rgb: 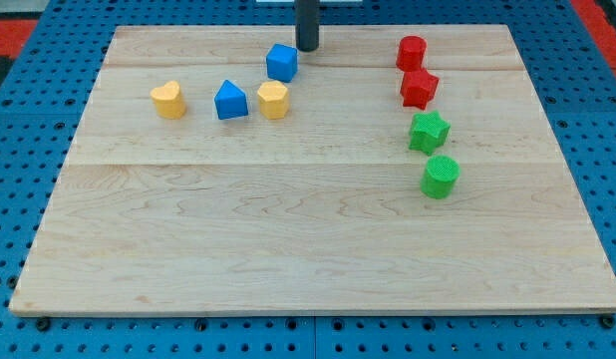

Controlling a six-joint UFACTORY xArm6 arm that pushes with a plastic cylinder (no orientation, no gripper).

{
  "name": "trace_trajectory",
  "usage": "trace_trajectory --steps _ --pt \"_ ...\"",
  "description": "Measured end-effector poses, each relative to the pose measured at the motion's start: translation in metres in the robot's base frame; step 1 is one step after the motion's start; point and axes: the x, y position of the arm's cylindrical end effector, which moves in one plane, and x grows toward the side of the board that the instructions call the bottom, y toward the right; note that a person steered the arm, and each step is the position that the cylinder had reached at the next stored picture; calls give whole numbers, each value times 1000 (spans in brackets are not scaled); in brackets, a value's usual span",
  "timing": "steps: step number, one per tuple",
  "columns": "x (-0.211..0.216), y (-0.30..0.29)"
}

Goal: Push the triangle downwards slightly

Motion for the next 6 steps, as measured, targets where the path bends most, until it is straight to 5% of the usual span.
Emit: trace_trajectory --steps 2,6 --pt "-5 -72" --pt "128 -110"
